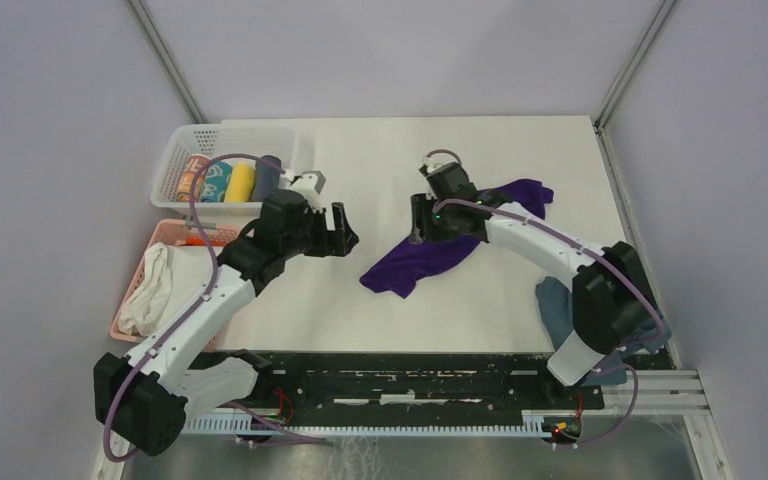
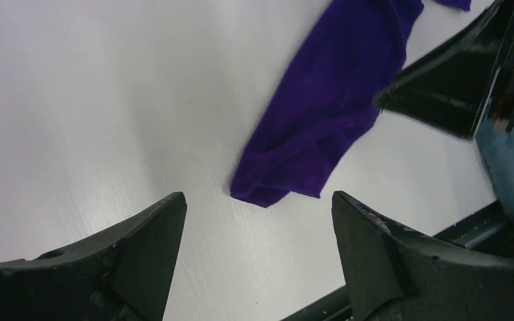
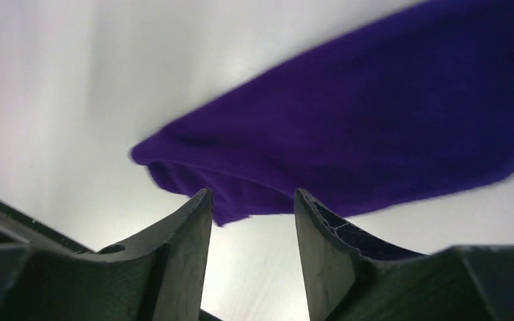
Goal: Roll the towels
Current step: Move the towel to the center of the board, then flatten out the towel at the center of the board.
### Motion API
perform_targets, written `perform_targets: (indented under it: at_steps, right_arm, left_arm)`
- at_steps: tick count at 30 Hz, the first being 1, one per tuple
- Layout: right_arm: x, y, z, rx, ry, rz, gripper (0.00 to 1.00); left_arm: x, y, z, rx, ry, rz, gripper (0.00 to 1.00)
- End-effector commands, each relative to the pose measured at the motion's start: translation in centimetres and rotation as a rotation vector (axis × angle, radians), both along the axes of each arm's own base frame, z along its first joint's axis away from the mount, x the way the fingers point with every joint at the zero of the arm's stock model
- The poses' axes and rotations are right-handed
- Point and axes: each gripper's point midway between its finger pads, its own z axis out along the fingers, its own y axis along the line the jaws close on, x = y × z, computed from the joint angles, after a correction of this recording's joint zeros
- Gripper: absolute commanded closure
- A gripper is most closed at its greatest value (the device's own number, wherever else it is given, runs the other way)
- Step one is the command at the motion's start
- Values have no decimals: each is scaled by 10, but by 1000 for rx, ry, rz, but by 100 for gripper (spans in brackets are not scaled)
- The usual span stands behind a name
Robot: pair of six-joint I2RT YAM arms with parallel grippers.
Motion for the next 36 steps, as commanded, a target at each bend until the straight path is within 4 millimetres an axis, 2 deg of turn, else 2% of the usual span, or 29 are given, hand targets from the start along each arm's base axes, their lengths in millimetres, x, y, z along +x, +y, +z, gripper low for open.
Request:
perform_targets:
  at_steps: [1,6,10,14,16,18,26,36]
  right_arm:
    - [7,-61,-8,-30,-6,-98,43]
    - [11,-113,-15,-54,-10,-217,40]
    - [9,-145,-22,-79,-5,-305,36]
    - [7,-171,-29,-96,-6,-391,32]
    - [6,-178,-32,-97,-1,-412,32]
    - [4,-183,-35,-99,6,-424,32]
    - [3,-195,-40,-104,17,-457,31]
    - [5,-199,-43,-96,23,-477,30]
  left_arm:
    - [-9,-35,-16,-11,42,-20,15]
    - [-21,-77,-39,100,64,-100,22]
    - [-27,-106,-61,210,74,-166,25]
    - [-31,-132,-86,318,87,-227,30]
    - [-35,-144,-100,379,92,-258,33]
    - [-36,-155,-105,431,81,-281,35]
    - [-46,-168,-135,563,113,-351,47]
    - [-50,-157,-160,632,172,-340,51]
